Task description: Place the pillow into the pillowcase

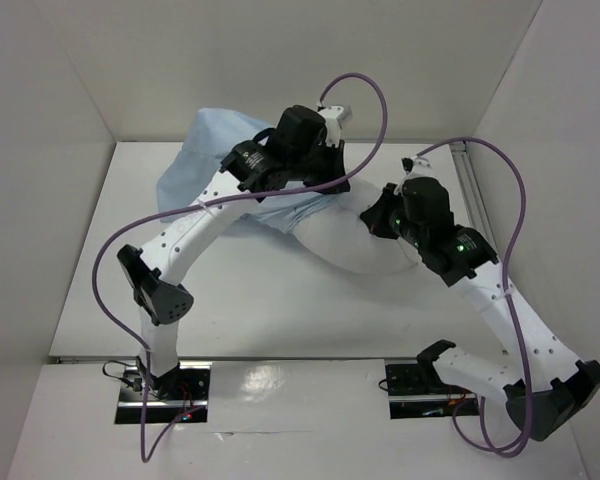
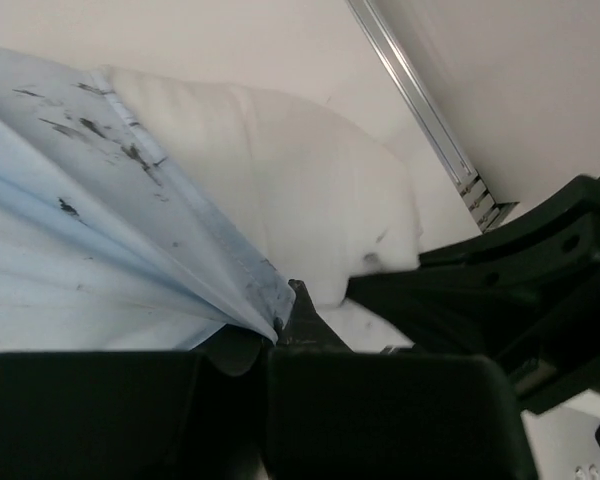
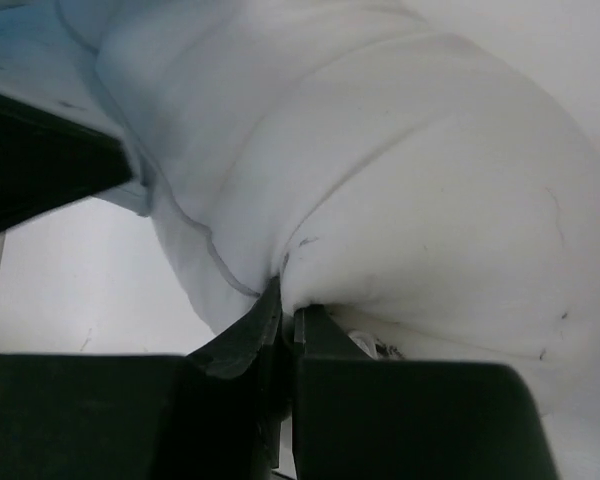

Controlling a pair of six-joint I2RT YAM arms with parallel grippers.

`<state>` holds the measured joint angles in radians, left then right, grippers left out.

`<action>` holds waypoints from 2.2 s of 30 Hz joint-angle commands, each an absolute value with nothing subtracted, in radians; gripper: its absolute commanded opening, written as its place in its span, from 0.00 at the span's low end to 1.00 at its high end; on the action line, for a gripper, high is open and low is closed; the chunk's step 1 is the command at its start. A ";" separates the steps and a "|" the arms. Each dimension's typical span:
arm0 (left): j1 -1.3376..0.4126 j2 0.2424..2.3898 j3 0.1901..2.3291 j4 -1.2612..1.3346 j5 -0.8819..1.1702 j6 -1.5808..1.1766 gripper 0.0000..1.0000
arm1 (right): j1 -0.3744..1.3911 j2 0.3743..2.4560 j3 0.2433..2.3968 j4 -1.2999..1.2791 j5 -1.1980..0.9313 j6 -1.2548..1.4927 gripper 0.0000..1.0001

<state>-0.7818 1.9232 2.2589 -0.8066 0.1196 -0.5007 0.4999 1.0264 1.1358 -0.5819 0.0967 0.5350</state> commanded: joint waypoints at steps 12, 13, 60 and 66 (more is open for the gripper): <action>-0.870 1.502 2.296 -0.706 0.071 -0.503 0.00 | 0.514 0.758 1.336 -0.867 0.218 0.488 0.00; -0.870 1.502 2.296 -0.706 0.071 -0.503 0.00 | 0.514 0.758 1.348 -0.885 0.218 0.488 0.00; -0.833 1.671 1.726 -0.861 -0.451 -0.528 0.67 | -0.137 0.933 0.959 -0.750 -0.208 0.376 1.00; -0.833 1.741 1.717 -0.874 -0.491 -0.528 0.66 | -0.137 0.923 0.884 -0.759 -0.264 0.385 1.00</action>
<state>-0.8337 1.6955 1.7210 -0.8673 -0.4339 -0.5049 -0.1413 0.9451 0.8963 -0.7383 -0.2096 0.3908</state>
